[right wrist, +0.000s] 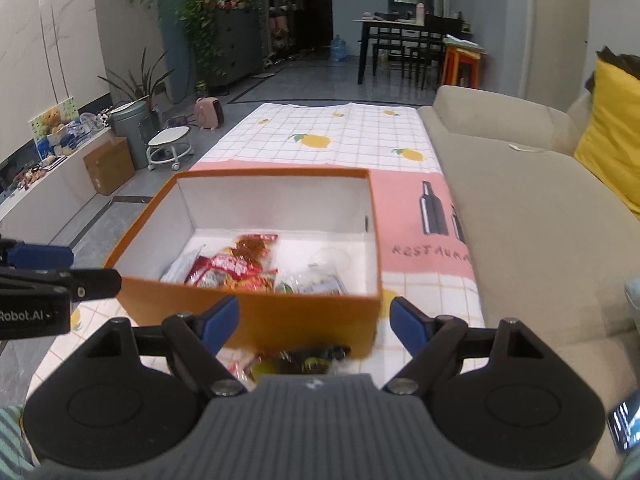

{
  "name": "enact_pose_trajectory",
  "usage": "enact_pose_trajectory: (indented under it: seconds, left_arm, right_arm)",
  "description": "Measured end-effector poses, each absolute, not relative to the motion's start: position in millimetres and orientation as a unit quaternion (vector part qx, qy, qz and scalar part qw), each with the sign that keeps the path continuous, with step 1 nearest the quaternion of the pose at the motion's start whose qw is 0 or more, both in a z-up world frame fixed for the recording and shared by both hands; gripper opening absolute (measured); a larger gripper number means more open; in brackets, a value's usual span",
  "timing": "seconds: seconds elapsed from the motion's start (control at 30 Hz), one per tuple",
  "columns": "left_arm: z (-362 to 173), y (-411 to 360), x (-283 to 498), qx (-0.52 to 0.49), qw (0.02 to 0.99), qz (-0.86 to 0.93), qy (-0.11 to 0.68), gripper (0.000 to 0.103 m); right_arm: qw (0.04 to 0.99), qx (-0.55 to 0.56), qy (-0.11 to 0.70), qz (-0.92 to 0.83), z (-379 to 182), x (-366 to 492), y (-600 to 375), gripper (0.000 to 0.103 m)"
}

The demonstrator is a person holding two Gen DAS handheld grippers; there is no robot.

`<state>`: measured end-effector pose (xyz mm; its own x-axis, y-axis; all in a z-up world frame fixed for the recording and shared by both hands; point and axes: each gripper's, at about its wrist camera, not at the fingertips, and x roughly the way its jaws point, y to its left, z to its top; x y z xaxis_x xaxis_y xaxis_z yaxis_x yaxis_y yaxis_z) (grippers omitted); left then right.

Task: Organize snacks
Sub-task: 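Open both tools and withdraw them toward the remaining snacks, then grasp the orange spicy-snack bag with the left tool while the right tool grasps the clear nut packet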

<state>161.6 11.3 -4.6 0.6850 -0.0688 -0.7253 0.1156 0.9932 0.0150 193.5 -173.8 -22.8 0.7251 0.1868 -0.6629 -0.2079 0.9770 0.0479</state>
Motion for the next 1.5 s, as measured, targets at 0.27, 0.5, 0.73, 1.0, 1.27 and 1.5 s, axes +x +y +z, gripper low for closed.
enact_pose_trajectory:
  seconds: [0.27, 0.5, 0.73, 1.0, 1.27, 1.5]
  left_arm:
    - [-30.3, 3.8, 132.3, 0.016, 0.903, -0.069, 0.423, 0.072]
    - [-57.8, -2.2, 119.0, 0.024, 0.889, -0.093, 0.448, 0.075]
    - [-83.9, 1.1, 122.2, 0.02, 0.877, -0.094, 0.471, 0.078]
    - [-104.8, 6.8, 129.3, 0.021, 0.866, -0.093, 0.491, 0.083]
    - [-123.8, 15.5, 142.3, 0.007, 0.855, -0.076, 0.514, 0.084]
    - [-136.4, 27.0, 151.6, -0.038, 0.829, -0.032, 0.556, 0.076]
  right_arm:
    - [0.927, -0.003, 0.361, 0.098, -41.7, 153.6, -189.1, 0.079]
    - [0.919, -0.013, 0.381, 0.097, -66.2, 135.4, -193.1, 0.079]
    - [0.91, -0.034, 0.403, 0.089, -91.6, 134.4, -192.2, 0.079]
    - [0.897, -0.037, 0.43, 0.091, -112.9, 144.6, -192.0, 0.079]
    - [0.89, -0.035, 0.445, 0.096, -125.4, 156.0, -187.6, 0.079]
    - [0.893, -0.026, 0.44, 0.093, -128.3, 168.0, -186.9, 0.078]
